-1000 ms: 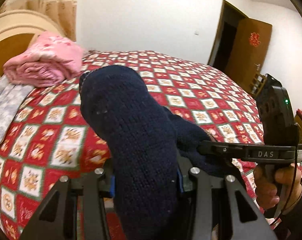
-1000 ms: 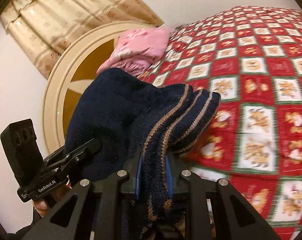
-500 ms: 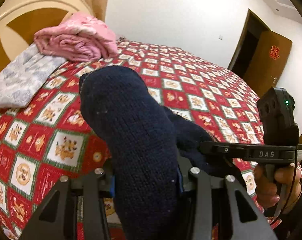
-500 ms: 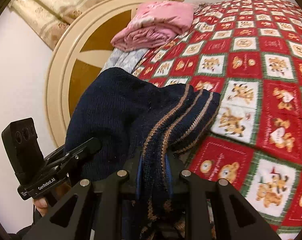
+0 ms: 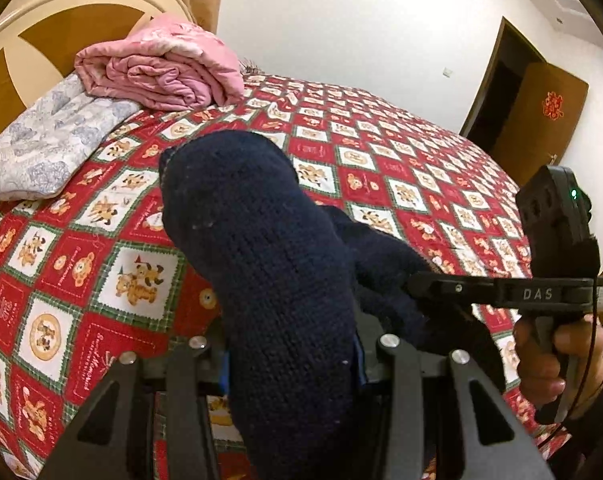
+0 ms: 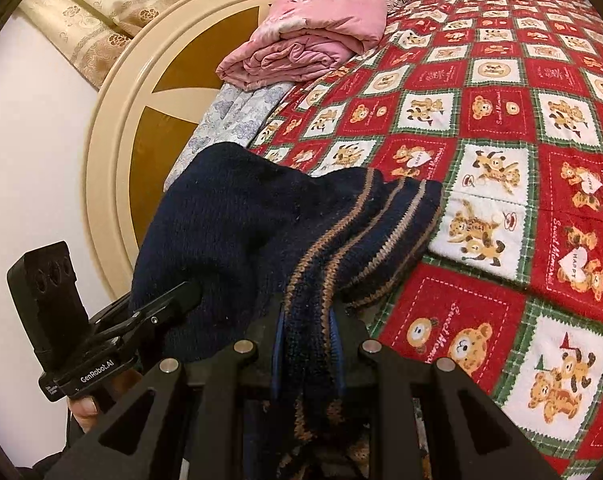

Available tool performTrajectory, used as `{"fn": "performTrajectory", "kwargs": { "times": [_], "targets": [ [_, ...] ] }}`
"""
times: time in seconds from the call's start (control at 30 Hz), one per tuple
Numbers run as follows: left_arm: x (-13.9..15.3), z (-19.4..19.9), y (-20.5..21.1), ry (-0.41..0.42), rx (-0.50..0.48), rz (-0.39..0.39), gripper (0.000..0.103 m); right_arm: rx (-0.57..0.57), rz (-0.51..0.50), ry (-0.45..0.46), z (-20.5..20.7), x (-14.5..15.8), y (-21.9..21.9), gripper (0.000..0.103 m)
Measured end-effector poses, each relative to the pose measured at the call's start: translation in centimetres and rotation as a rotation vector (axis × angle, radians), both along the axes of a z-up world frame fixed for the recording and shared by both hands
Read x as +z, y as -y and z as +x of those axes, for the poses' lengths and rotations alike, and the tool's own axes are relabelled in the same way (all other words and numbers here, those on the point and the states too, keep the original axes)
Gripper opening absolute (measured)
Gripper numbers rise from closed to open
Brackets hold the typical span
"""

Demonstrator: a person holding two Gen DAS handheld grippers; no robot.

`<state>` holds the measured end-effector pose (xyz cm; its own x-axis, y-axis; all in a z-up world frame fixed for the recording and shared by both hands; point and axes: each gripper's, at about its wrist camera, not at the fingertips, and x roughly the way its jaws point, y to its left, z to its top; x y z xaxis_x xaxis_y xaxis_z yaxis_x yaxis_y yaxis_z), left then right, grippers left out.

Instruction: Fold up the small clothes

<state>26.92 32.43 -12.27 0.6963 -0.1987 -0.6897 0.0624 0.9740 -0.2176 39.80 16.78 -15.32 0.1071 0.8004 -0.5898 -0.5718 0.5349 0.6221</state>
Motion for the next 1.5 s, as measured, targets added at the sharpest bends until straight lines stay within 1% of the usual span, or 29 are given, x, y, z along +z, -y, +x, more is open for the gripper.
{"fn": "performTrajectory", "kwargs": {
  "times": [0.03, 0.1, 0.13, 0.17, 0.2, 0.23, 0.27, 0.3, 0.37, 0.43, 0.53, 0.63, 0.73, 0.8, 0.87, 0.9, 0.97, 1.1, 1.2, 1.27, 1.33, 1.5],
  "targets": [
    [-0.3, 0.0, -0.1, -0.001, 0.003, 0.010, 0.044, -0.003, -0.004, 0.000, 0.1, -0.1, 0.0, 0.020],
    [-1.4, 0.2, -0.2, -0.013, 0.008, 0.067, 0.048, 0.002, -0.014, -0.017, 0.5, -0.7, -0.1, 0.020],
    [-2.3, 0.4, -0.3, -0.039, 0.020, 0.097, 0.056, 0.003, -0.032, -0.031, 0.9, -1.3, -0.2, 0.023],
    [-3.7, 0.5, -0.6, -0.069, 0.041, 0.137, 0.061, -0.003, -0.064, -0.017, 1.1, -1.8, -0.2, 0.024],
    [-4.5, 0.5, -0.9, -0.086, 0.055, 0.155, 0.065, -0.015, -0.104, -0.002, 1.3, -2.3, -0.3, 0.027],
    [-5.2, 0.2, -1.4, -0.089, 0.073, 0.152, 0.075, -0.022, -0.110, -0.017, 1.6, -3.0, 0.0, 0.044],
    [-5.4, -0.3, -2.1, -0.082, 0.102, 0.142, 0.086, -0.041, -0.108, -0.048, 1.9, -3.7, 0.5, 0.056],
    [-5.3, -1.2, -2.8, -0.072, 0.131, 0.133, 0.087, -0.066, -0.114, -0.055, 2.1, -3.9, 1.0, 0.067],
    [-4.6, -2.9, -3.6, -0.062, 0.143, 0.093, 0.086, -0.093, -0.111, -0.050, 1.9, -4.0, 2.2, 0.067],
    [-3.3, -5.4, -3.9, -0.039, 0.195, 0.113, 0.086, -0.110, -0.122, -0.011, 0.9, -3.1, 3.5, 0.067],
    [-1.4, -8.6, -3.7, 0.001, 0.254, 0.136, 0.087, -0.178, -0.177, 0.089, -1.6, -1.0, 6.1, 0.067],
    [0.6, -11.7, -3.0, 0.047, 0.316, 0.132, 0.088, -0.243, -0.208, 0.174, -4.7, 1.2, 8.7, 0.067],
    [2.8, -13.9, -2.1, 0.117, 0.334, 0.124, 0.088, -0.309, -0.248, 0.318, -9.7, 4.0, 10.7, 0.067],
    [4.1, -15.2, -1.6, 0.155, 0.344, 0.106, 0.093, -0.306, -0.256, 0.400, -12.7, 5.5, 11.1, 0.067],
    [5.2, -16.0, -1.2, 0.187, 0.344, 0.074, 0.097, -0.288, -0.261, 0.466, -15.4, 7.0, 11.2, 0.067],
    [5.8, -16.1, -0.8, 0.195, 0.328, 0.067, 0.097, -0.283, -0.262, 0.487, -16.2, 7.5, 11.3, 0.067],
    [6.8, -16.5, 0.0, 0.220, 0.317, 0.083, 0.097, -0.278, -0.258, 0.531, -18.1, 8.8, 11.8, 0.067],
    [8.0, -17.8, 1.1, 0.255, 0.292, 0.087, 0.097, -0.297, -0.226, 0.581, -20.8, 11.1, 13.1, 0.068],
    [8.5, -18.2, 1.7, 0.270, 0.282, 0.099, 0.097, -0.311, -0.217, 0.610, -22.0, 12.1, 13.7, 0.068],
    [8.7, -18.3, 2.0, 0.279, 0.276, 0.103, 0.097, -0.310, -0.217, 0.633, -22.9, 12.6, 13.9, 0.068],
    [8.7, -18.4, 2.4, 0.282, 0.273, 0.126, 0.099, -0.309, -0.213, 0.648, -23.3, 12.9, 14.0, 0.068],
    [8.4, -18.3, 2.6, 0.266, 0.269, 0.126, 0.099, -0.309, -0.212, 0.658, -23.5, 12.9, 14.0, 0.068]
  ]
}}
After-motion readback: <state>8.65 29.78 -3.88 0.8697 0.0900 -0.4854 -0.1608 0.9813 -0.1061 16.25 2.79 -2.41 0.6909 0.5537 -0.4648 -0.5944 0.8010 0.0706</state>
